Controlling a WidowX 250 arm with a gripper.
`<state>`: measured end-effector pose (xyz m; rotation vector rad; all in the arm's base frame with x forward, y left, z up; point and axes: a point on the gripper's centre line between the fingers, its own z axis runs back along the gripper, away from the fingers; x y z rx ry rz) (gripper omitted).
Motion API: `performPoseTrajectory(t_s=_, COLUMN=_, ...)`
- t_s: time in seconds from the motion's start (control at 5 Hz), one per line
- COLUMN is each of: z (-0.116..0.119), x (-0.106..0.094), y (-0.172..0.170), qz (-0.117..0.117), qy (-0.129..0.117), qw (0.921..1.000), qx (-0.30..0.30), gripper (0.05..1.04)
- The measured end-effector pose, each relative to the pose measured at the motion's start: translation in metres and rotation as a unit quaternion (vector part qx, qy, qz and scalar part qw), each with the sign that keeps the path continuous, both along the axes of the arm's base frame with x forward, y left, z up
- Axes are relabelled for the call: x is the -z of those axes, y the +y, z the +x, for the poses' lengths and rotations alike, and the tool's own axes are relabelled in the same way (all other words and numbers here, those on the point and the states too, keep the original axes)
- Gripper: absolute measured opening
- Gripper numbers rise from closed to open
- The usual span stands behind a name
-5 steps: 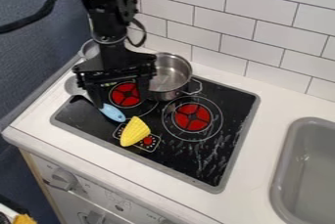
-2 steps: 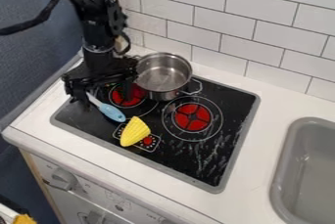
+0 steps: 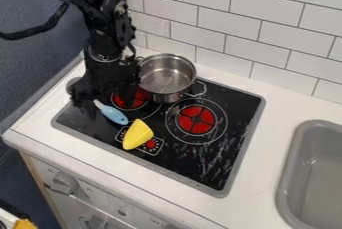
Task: Move the blue spoon to the right side of the burner
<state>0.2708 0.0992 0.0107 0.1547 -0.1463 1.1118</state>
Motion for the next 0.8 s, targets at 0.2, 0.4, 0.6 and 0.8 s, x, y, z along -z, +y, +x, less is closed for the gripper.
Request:
performPoseTrajectory(t_s=0.2, z=-0.002, x=0.009, y=-0.004, qz=-0.004, qy=0.012, qw=0.9998, qx=-0.016, gripper=1.0)
performPoseTrajectory(t_s=0.4, z=-0.003, x=0.019, y=-0.007, qz=-0.014, qy=0.017, qw=0.9995, qx=-0.024, gripper=1.0)
performPoseTrajectory(t_s=0.6, z=0.003, x=0.021, y=-0.007, qz=-0.02, qy=0.013, qw=0.9995, qx=-0.02, gripper=0.945)
performPoseTrajectory(t_s=0.8, z=0.009, x=0.023, y=-0.008, qz=-0.022, qy=-0.011, qw=0.9994, qx=-0.022, gripper=0.649)
